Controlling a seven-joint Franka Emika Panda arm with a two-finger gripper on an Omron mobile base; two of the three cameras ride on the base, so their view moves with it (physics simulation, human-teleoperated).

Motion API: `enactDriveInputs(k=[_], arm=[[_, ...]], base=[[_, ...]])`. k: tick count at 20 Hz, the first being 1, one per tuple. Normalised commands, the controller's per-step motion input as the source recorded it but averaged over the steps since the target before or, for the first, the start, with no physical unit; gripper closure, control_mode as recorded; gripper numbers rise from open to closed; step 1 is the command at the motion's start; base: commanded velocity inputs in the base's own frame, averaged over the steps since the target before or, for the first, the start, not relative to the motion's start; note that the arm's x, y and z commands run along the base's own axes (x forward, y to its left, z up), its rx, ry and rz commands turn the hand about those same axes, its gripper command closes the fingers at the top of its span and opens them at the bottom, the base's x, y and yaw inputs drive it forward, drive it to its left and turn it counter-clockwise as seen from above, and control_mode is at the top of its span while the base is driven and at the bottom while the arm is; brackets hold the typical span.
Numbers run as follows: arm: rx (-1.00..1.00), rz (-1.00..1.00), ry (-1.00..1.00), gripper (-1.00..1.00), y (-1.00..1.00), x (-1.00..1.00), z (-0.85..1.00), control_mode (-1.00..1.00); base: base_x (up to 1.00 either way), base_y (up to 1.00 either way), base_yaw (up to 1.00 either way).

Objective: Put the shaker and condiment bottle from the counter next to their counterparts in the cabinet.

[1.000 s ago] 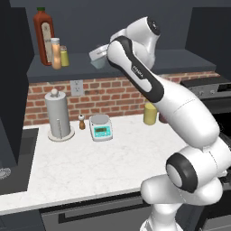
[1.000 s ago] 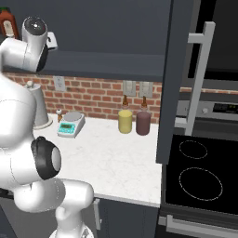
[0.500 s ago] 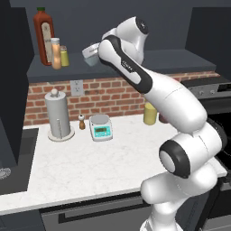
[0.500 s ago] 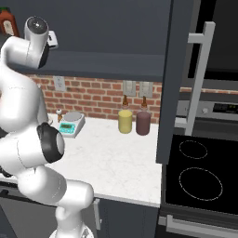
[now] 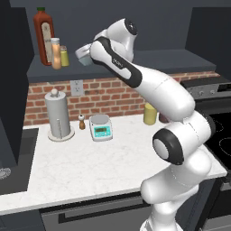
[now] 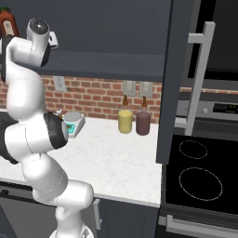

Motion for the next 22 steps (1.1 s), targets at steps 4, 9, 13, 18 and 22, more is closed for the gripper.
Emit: enactDriveInputs(k=[4, 9, 13, 18, 22], arm=[[0.00, 0.00, 0.00, 1.00, 0.18, 0.33, -0.19, -1.00], [0.00, 0.00, 0.00, 1.00, 0.19, 0.18, -0.20, -1.00], [-0.02, 0.00, 0.00, 1.00, 0.24, 0.09, -0.23, -1.00], [-0.04, 0.00, 0.00, -1.00, 0.26, 0.03, -0.25, -1.00], [-0.04, 0.00, 0.00, -1.00, 0.20, 0.01, -0.25, -1.00]], base=[[0.00, 0.00, 0.00], [0.00, 0.00, 0.00], [0.00, 0.00, 0.00], [0.00, 0.00, 0.00], [0.00, 0.00, 0.00]])
